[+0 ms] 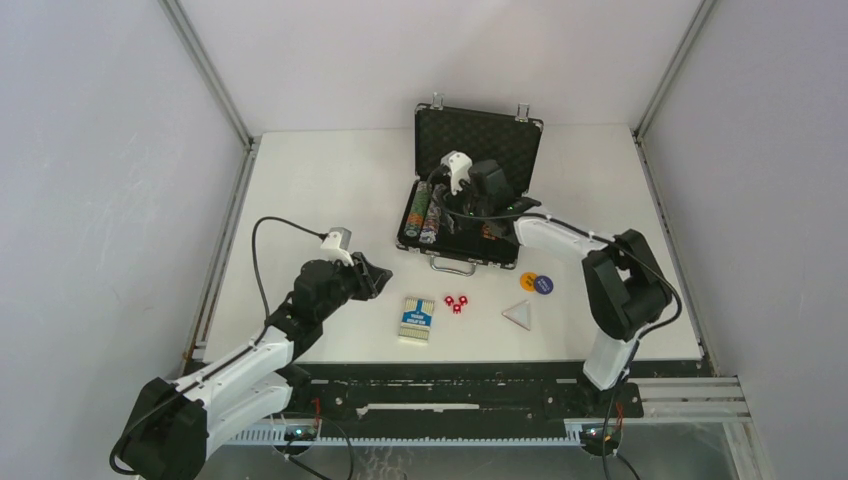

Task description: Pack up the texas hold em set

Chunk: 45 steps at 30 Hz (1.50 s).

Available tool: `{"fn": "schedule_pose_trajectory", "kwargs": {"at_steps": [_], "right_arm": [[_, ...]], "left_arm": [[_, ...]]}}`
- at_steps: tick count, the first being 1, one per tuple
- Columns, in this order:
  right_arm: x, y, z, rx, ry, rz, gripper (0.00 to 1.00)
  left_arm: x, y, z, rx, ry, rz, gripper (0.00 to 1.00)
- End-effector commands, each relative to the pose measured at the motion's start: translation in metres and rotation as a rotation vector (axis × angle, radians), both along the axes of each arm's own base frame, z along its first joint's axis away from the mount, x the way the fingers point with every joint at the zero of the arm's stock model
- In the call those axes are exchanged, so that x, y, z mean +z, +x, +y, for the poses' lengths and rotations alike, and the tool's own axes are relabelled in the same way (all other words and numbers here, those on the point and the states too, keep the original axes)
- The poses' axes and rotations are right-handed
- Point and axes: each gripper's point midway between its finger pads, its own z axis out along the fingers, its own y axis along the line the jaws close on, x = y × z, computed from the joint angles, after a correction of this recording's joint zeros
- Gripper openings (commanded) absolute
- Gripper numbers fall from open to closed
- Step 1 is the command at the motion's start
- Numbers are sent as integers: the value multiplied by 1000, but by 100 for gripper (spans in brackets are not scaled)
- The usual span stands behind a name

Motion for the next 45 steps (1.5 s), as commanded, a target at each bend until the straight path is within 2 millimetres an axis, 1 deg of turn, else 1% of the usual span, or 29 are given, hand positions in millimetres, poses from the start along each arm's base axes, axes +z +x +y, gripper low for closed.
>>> {"fn": "schedule_pose_trajectory", "kwargs": {"at_steps": [1, 4, 5, 6, 8, 9, 10, 11, 12, 13, 15, 16, 17, 18, 21, 24, 25, 28, 30, 34, 36, 41, 45], "right_arm": [[34, -35, 5, -25, 106, 43, 58], [26, -70, 7, 18, 79, 65, 60], [21, -81, 6, 22, 59, 64, 60], [11, -95, 5, 25, 33, 72, 62], [3, -112, 3, 10, -5, 65, 66], [-1, -121, 3, 11, -22, 61, 69], [-3, -125, 0, -6, -43, 39, 74], [-6, -129, -2, -27, -57, 19, 85], [-6, -131, -5, -64, -61, -2, 93], [-6, -134, -10, -99, -55, -16, 97], [-4, -135, -23, -180, -25, -22, 99], [-3, -133, -33, -228, -13, -24, 100], [4, -132, -43, -277, 14, -36, 100], [6, -131, -52, -312, 33, -35, 100], [10, -132, -76, -424, 70, -16, 99], [4, -133, -108, -572, 63, 9, 97], [-1, -135, -117, -615, 67, 26, 97], [-9, -135, -142, -724, 109, 62, 97], [-11, -138, -154, -771, 124, 62, 97], [-13, -144, -162, -792, 128, 71, 97], [-17, -145, -165, -805, 118, 79, 97], [-29, -149, -163, -805, 133, 102, 97], [-35, -150, -162, -801, 137, 110, 96]], "left_arm": [[31, 10, -4, 3, -47, -76, 40], [33, 9, -10, -23, -61, -86, 41], [33, 8, -12, -27, -61, -88, 41], [32, 8, -12, -25, -57, -87, 42], [29, 9, -13, -12, -44, -68, 42], [25, 10, -12, -4, -31, -51, 43], [23, 10, -11, 3, -19, -38, 43], [22, 9, -13, -8, -10, -34, 44], [25, 6, -19, -45, -6, -44, 45], [29, 2, -26, -82, 3, -63, 48], [34, -6, -36, -120, 47, -92, 55], [31, -12, -41, -138, 85, -88, 59], [30, -14, -43, -139, 125, -86, 62], [25, -17, -42, -136, 158, -74, 65], [9, -25, -43, -149, 174, -22, 73], [4, -37, -50, -198, 155, 8, 77], [4, -40, -51, -208, 163, 14, 77], [-3, -46, -49, -210, 219, 42, 79], [-9, -49, -52, -221, 242, 65, 81], [-22, -56, -57, -234, 269, 125, 83], [-26, -58, -61, -239, 270, 145, 84], [-29, -59, -63, -209, 334, 184, 89], [-35, -60, -64, -190, 382, 223, 94]]}}
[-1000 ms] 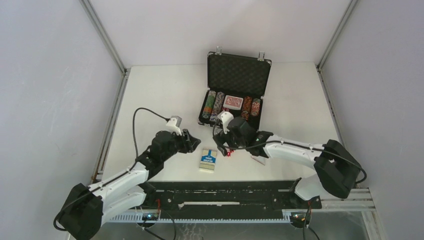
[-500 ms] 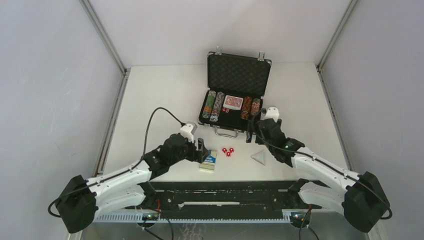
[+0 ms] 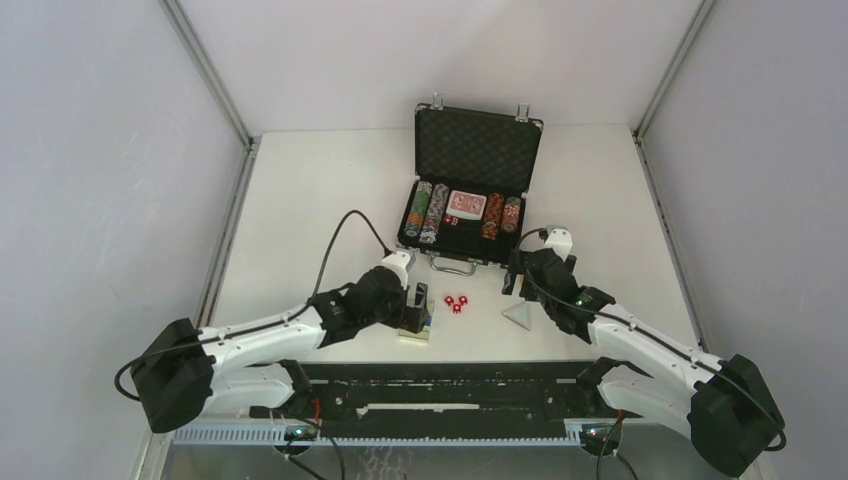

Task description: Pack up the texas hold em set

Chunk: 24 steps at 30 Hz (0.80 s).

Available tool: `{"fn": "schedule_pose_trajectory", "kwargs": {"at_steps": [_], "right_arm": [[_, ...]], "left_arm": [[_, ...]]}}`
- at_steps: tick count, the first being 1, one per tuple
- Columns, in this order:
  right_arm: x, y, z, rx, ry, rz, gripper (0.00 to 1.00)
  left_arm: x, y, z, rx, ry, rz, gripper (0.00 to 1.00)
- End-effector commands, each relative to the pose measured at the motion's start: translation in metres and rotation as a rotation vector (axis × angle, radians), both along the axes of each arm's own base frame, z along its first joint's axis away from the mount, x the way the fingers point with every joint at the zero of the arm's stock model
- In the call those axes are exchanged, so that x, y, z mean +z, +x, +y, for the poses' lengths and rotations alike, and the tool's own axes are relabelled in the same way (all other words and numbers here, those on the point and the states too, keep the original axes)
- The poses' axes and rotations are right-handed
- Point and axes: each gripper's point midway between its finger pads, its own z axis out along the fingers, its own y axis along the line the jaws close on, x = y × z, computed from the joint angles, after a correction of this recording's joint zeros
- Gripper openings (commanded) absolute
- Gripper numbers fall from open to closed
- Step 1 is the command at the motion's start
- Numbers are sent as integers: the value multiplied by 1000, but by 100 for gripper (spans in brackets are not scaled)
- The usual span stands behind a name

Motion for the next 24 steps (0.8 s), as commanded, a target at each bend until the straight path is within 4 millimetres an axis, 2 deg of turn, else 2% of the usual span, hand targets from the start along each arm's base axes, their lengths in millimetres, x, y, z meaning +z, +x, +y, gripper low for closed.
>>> {"fn": "schedule_pose_trajectory", "kwargs": {"at_steps": [1, 8, 14, 16, 22, 24], "right_arm": [[2, 5, 4, -15, 42, -27, 96], [-2, 4, 5, -1, 32, -21, 96], [-4, 7, 5, 12, 28, -19, 96], [-6, 8, 6, 16, 30, -13, 96], [-10, 8, 8, 24, 32, 0, 96], [-11, 8, 10, 31, 37, 1, 96]], "left_arm": [[14, 11, -9, 52, 14, -4, 94], [-8, 13, -15, 51, 150, 20, 95], [-23, 4, -20, 23, 240, 43, 86], [-28, 3, -22, 13, 250, 57, 79], [-33, 3, -20, 32, 262, 63, 36], [-30, 3, -19, 34, 251, 53, 26]]}}
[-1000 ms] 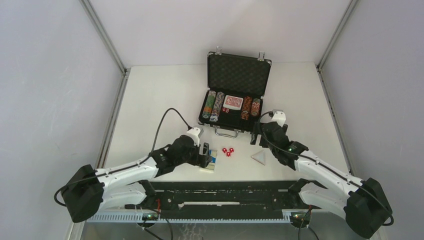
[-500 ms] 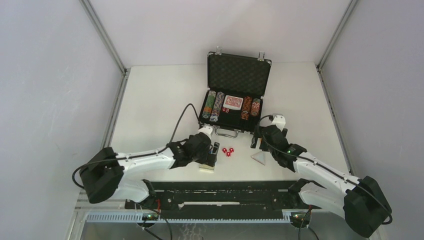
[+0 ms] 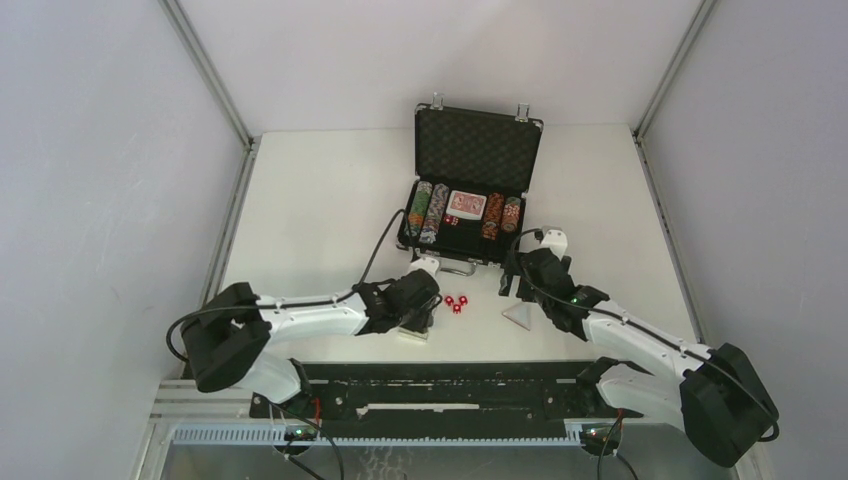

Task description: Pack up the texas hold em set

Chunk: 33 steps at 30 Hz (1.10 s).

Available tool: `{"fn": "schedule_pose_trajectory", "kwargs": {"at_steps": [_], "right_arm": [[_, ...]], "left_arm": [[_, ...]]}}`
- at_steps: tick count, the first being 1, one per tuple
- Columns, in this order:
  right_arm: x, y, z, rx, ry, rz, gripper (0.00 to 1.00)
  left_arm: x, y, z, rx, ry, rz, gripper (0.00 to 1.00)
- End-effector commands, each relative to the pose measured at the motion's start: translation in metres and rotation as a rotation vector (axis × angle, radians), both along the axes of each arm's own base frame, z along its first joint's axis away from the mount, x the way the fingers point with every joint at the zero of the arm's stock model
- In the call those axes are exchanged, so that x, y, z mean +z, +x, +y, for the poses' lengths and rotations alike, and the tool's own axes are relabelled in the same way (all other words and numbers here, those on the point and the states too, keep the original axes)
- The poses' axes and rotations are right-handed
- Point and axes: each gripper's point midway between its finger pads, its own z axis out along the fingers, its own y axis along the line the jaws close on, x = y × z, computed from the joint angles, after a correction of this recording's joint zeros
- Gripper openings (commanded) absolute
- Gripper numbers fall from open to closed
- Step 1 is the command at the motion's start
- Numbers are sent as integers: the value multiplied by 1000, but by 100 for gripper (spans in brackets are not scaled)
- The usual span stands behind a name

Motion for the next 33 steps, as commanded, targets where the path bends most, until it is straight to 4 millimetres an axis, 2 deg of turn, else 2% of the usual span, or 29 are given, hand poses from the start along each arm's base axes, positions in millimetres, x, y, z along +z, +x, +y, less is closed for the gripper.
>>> {"fn": "schedule_pose_trajectory", "kwargs": {"at_steps": [1, 5, 9, 11, 14, 18, 22, 26, 29, 31, 33], "right_arm": [[7, 8, 7, 17, 27, -36, 96], [12, 8, 18, 58, 75, -46, 96], [21, 9, 35, 124, 140, -68, 96], [23, 11, 39, 139, 154, -76, 96], [15, 14, 41, 132, 146, -58, 96], [3, 14, 41, 119, 139, -24, 96], [14, 15, 37, 99, 150, -54, 93], [33, 12, 34, 85, 195, -79, 85], [35, 0, 31, 94, 189, -25, 69], [30, -15, 28, 90, 176, 54, 67], [25, -36, 26, 88, 140, 127, 70]], "left_arm": [[9, 6, 1, 16, -1, -40, 25], [32, 10, -1, -8, -91, -120, 19], [51, 12, 5, -19, -148, -203, 21], [48, 14, 11, -14, -103, -204, 30], [34, 16, 19, 11, -13, -178, 38], [25, 15, 12, 20, -21, -148, 47], [36, 20, 5, 18, -59, -175, 62], [57, 26, -2, -6, -104, -227, 74], [68, 27, -10, -43, -122, -245, 86], [70, 30, -10, -43, -102, -248, 89], [71, 33, -9, -37, -87, -256, 90]]}}
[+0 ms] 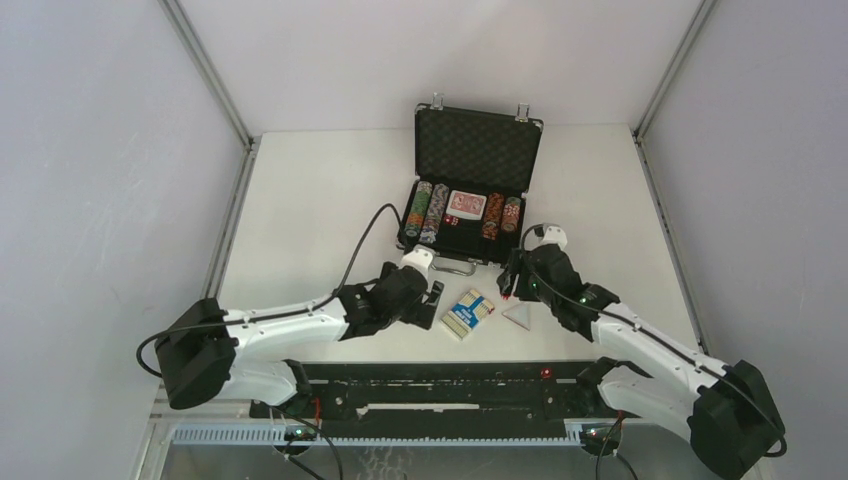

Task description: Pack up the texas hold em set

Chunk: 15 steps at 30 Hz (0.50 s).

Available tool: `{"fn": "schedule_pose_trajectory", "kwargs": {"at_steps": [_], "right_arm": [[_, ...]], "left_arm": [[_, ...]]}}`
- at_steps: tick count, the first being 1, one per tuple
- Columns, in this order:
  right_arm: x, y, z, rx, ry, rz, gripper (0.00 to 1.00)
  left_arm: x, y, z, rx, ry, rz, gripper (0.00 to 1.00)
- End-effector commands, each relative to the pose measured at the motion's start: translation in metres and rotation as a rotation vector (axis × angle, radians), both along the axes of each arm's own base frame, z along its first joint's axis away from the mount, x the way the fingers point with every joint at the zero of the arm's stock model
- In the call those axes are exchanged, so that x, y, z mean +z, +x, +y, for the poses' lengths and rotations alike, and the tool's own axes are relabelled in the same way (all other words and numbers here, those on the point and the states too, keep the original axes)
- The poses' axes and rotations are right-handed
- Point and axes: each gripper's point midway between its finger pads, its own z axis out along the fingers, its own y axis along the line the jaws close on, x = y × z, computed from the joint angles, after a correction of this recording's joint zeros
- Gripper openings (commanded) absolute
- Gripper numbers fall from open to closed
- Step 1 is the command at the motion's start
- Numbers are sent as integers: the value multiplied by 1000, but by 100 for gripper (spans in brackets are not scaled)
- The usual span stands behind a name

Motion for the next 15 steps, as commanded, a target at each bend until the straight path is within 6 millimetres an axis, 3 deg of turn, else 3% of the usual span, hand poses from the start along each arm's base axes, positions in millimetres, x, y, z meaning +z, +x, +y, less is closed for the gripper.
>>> {"fn": "schedule_pose_trajectory", "kwargs": {"at_steps": [1, 5, 10, 15], "right_arm": [[-1, -39, -4, -2, -62, 142, 73], [-10, -79, -14, -69, -155, 211, 82], [-30, -120, -34, -179, -240, 301, 78], [-46, -151, -49, -228, -275, 350, 80]], "left_arm": [[37, 18, -20, -13, -57, -85, 90], [38, 20, -21, -12, -45, -87, 91], [43, 19, -25, -35, -57, -92, 91], [45, 16, -30, -73, -80, -93, 91]]}}
